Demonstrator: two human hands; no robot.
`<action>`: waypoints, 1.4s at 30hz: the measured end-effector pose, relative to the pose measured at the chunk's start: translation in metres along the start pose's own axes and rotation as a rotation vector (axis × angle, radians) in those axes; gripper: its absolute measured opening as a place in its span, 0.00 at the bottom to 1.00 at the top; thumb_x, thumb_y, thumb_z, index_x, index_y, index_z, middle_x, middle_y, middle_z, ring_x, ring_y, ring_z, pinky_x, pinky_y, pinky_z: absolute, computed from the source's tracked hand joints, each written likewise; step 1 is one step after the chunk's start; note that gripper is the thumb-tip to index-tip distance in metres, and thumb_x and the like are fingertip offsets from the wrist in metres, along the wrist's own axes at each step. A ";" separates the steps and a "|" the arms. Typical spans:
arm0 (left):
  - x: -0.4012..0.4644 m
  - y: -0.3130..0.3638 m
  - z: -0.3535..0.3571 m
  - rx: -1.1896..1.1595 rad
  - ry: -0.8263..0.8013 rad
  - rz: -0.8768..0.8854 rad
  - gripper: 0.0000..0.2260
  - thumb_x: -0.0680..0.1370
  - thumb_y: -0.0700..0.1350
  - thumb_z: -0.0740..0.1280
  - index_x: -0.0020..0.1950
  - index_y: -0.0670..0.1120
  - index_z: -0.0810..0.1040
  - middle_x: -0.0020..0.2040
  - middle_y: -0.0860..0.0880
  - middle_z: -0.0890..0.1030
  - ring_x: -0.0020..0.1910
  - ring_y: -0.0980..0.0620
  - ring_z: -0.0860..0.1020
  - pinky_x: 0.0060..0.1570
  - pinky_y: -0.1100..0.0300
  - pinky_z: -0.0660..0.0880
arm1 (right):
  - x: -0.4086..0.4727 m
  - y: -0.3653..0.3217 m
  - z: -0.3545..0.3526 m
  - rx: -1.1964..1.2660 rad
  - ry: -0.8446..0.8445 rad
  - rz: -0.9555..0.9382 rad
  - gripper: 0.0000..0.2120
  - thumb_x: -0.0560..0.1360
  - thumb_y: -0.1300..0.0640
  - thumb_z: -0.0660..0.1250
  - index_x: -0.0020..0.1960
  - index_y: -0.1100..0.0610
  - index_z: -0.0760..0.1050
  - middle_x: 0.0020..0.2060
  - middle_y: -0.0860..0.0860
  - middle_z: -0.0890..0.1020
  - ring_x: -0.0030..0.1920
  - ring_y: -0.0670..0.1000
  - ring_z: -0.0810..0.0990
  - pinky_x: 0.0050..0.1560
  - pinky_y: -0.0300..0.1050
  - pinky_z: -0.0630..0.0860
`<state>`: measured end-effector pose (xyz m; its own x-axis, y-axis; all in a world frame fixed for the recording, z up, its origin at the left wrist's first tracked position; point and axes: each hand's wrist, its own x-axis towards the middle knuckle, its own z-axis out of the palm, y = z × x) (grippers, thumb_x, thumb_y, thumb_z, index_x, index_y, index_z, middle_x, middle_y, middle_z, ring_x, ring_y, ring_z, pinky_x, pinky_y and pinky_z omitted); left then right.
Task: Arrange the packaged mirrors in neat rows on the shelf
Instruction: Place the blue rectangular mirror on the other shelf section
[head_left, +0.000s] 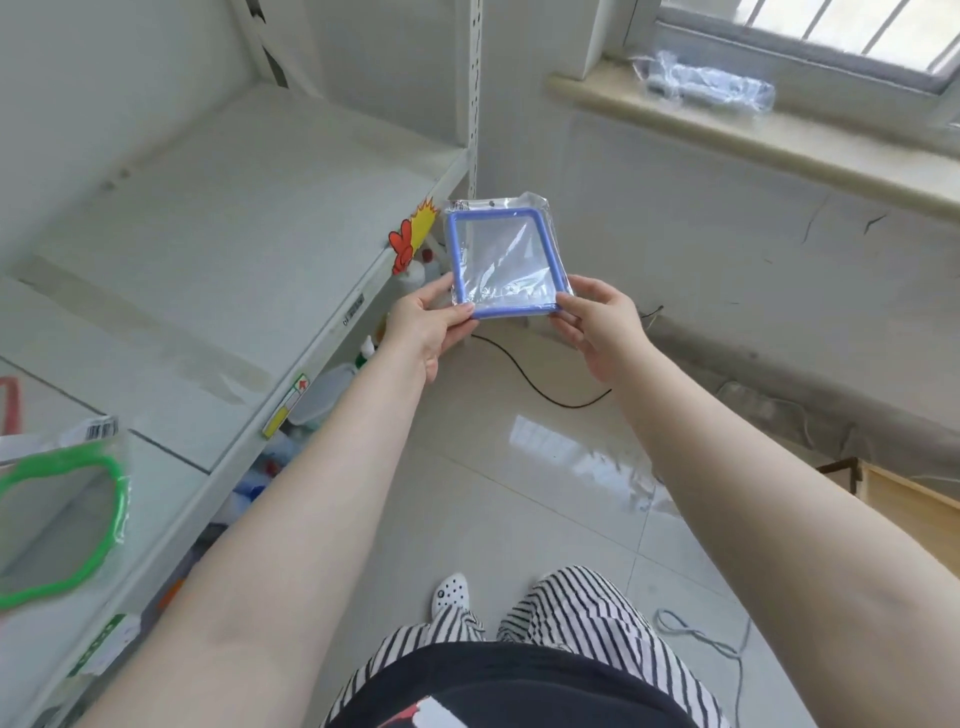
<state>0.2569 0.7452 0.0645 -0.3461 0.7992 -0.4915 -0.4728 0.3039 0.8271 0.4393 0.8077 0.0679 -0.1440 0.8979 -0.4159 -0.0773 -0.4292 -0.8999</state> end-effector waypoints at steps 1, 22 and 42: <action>0.007 0.002 0.003 -0.004 0.009 -0.004 0.26 0.72 0.29 0.68 0.68 0.46 0.73 0.62 0.43 0.78 0.52 0.48 0.83 0.43 0.64 0.81 | 0.010 -0.004 0.001 -0.002 -0.006 0.009 0.15 0.76 0.67 0.65 0.63 0.60 0.74 0.57 0.58 0.81 0.50 0.52 0.83 0.56 0.43 0.80; 0.125 0.043 0.054 -0.293 0.474 0.146 0.26 0.73 0.28 0.67 0.69 0.43 0.71 0.60 0.44 0.79 0.45 0.52 0.83 0.46 0.64 0.81 | 0.228 -0.083 0.060 -0.275 -0.499 0.123 0.16 0.75 0.66 0.67 0.62 0.60 0.75 0.53 0.58 0.80 0.38 0.48 0.82 0.57 0.45 0.79; 0.257 0.145 -0.016 -0.360 0.598 0.210 0.26 0.74 0.28 0.66 0.70 0.41 0.69 0.46 0.44 0.80 0.43 0.51 0.81 0.62 0.56 0.75 | 0.357 -0.118 0.226 -0.370 -0.586 0.142 0.17 0.74 0.62 0.70 0.62 0.55 0.78 0.40 0.52 0.80 0.38 0.47 0.77 0.58 0.41 0.78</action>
<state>0.0861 0.9860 0.0542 -0.7940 0.3702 -0.4823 -0.5492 -0.0964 0.8301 0.1742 1.1568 0.0553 -0.6431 0.5909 -0.4871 0.3072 -0.3836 -0.8709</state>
